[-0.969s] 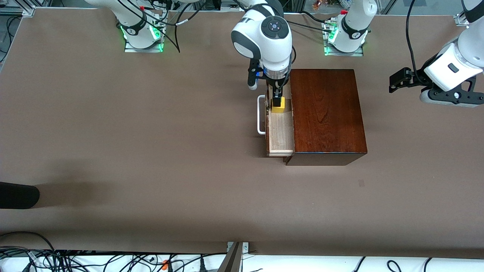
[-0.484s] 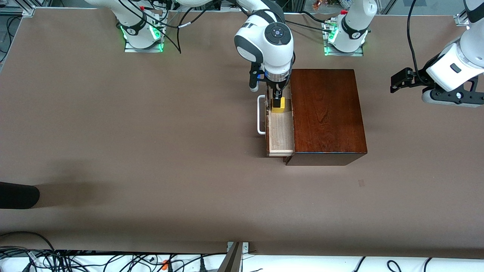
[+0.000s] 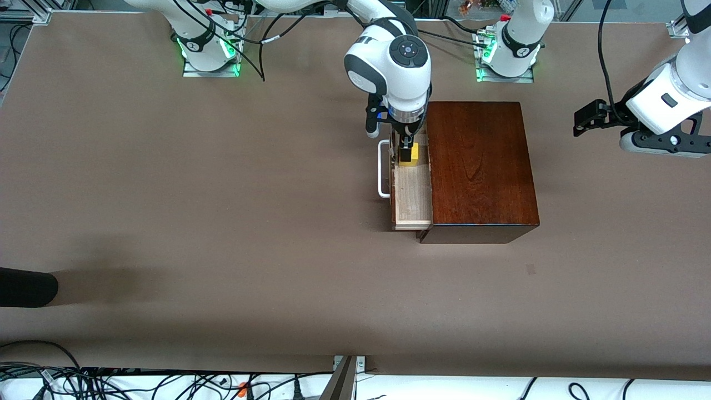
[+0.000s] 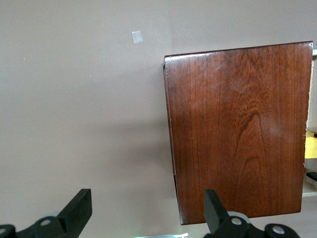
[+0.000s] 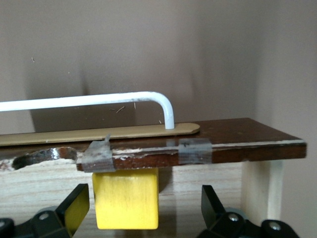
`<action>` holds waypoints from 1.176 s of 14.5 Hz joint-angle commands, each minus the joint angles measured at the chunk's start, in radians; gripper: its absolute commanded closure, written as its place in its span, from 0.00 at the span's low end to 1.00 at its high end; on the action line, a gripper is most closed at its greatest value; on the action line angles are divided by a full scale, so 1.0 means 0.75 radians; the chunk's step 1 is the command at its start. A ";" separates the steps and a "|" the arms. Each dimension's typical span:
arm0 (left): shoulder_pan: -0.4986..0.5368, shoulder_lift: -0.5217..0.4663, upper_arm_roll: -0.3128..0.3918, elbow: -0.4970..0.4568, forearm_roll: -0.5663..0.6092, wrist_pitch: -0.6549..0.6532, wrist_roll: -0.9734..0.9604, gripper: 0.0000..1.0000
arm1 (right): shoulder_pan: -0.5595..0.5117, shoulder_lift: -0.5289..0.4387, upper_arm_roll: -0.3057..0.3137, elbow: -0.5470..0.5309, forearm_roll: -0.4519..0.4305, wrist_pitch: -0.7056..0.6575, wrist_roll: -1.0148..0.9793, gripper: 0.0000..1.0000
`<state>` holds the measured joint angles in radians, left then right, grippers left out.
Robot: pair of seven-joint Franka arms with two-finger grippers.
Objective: Open drawer, take yellow block, close drawer
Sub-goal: 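Lower the right gripper into the drawer and grasp the yellow cube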
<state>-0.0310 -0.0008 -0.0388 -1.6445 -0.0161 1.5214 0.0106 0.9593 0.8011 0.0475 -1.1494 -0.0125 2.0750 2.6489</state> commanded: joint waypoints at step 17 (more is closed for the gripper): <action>0.007 0.017 -0.012 0.045 -0.036 -0.030 0.025 0.00 | -0.137 -0.227 -0.008 0.111 0.168 -0.324 -0.295 1.00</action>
<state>-0.0311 -0.0008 -0.0412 -1.6438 -0.0162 1.5210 0.0130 0.9050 0.6873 0.0354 -1.0493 0.0833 1.8926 2.5456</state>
